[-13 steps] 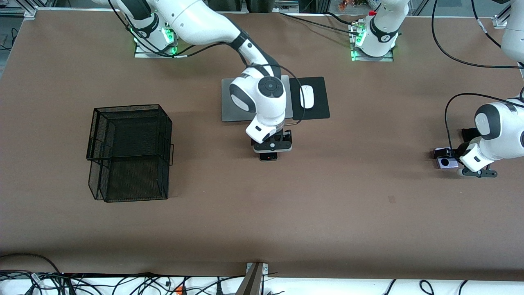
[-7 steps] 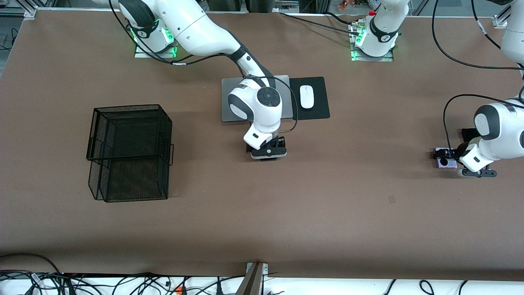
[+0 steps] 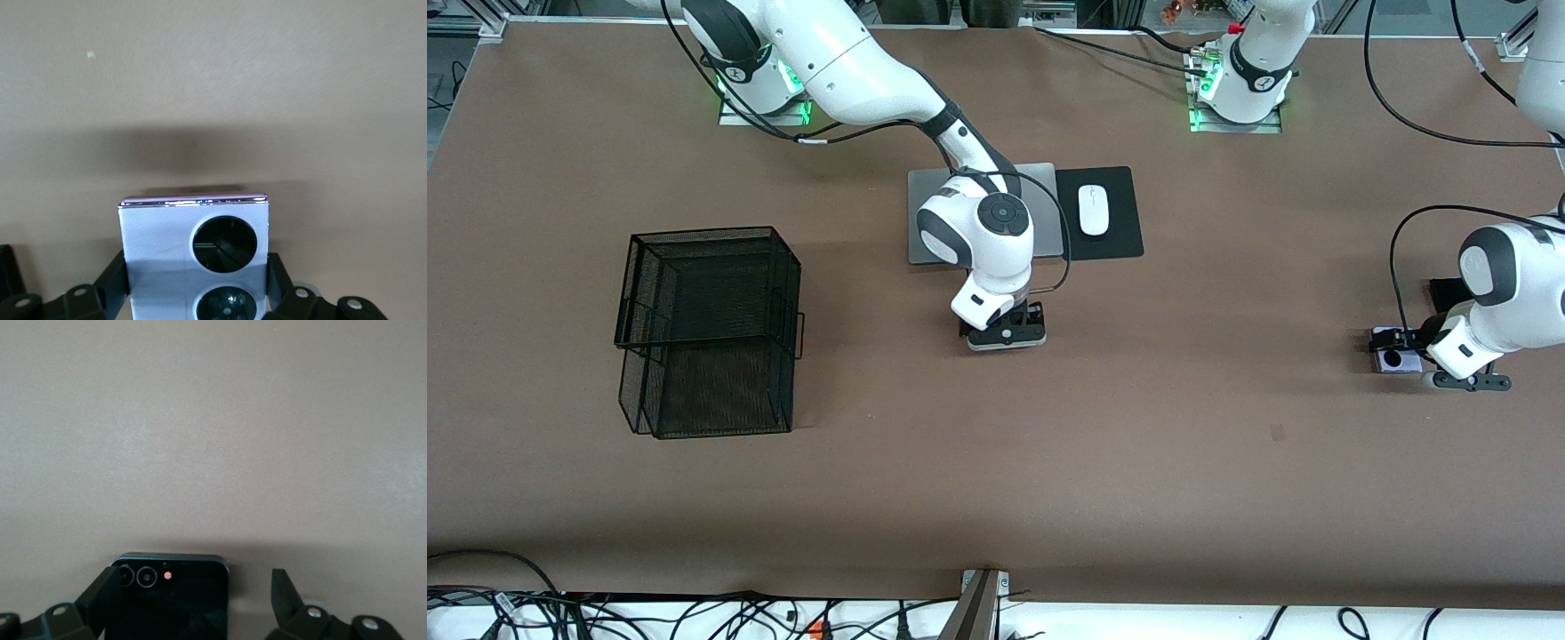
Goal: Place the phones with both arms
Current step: 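Lower the right gripper and grasp the black flip phone beside the laptop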
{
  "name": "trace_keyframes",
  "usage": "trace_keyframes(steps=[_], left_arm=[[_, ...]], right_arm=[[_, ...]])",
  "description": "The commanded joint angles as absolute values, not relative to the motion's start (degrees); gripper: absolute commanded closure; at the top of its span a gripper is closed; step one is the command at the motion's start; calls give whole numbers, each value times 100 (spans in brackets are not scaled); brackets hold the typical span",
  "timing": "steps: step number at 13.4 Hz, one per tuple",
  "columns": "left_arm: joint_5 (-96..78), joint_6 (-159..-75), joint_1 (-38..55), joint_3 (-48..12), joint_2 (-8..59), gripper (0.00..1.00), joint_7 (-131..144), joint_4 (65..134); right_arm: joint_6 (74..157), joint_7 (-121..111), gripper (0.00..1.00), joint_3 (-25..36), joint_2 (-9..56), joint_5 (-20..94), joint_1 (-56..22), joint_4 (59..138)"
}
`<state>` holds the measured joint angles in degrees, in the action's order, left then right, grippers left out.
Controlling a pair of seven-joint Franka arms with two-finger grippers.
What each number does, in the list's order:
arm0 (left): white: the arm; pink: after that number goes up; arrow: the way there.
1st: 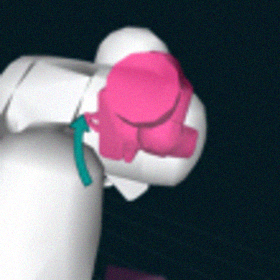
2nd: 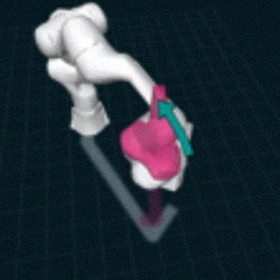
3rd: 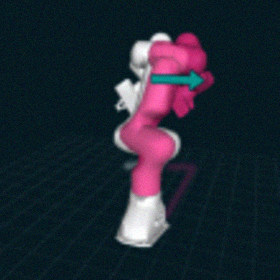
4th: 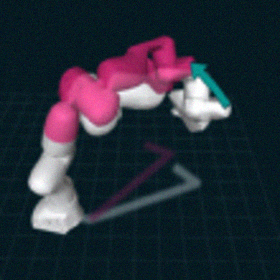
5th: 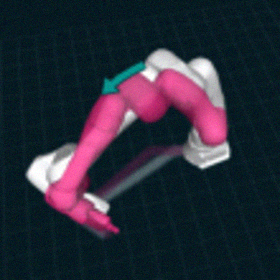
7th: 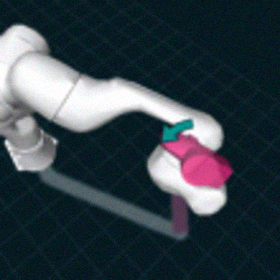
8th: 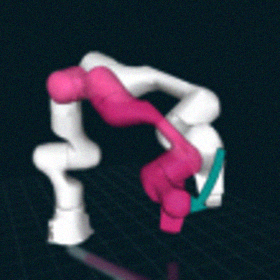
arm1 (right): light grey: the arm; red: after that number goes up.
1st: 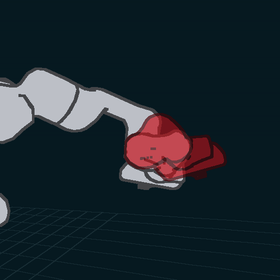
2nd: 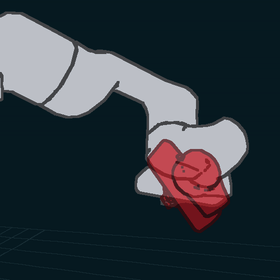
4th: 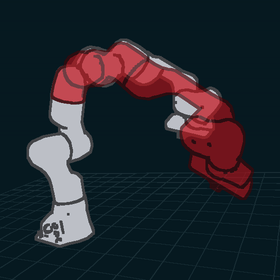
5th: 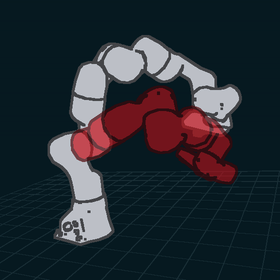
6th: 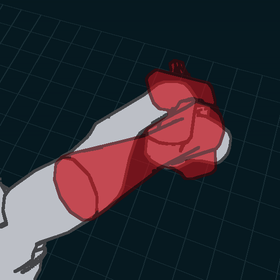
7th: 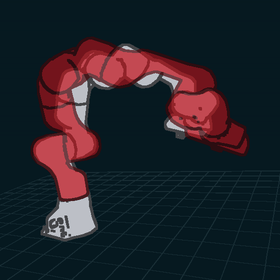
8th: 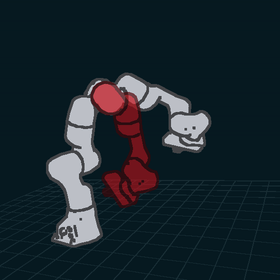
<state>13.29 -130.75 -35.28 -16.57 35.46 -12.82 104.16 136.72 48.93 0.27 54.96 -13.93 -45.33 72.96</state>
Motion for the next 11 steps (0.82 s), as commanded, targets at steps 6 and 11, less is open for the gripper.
trace_keyframes(steps=[6,11], left_arm=[[1301,-12357,-3454,-1775,3331,58,-1063,10143],[1309,-11867,-3437,-1924,3217,59,-775,10011]], right_arm=[[13781,4825,0,-9,5651,-949,-4561,7295],[13781,4834,0,-26,5686,-835,-4588,7286]])
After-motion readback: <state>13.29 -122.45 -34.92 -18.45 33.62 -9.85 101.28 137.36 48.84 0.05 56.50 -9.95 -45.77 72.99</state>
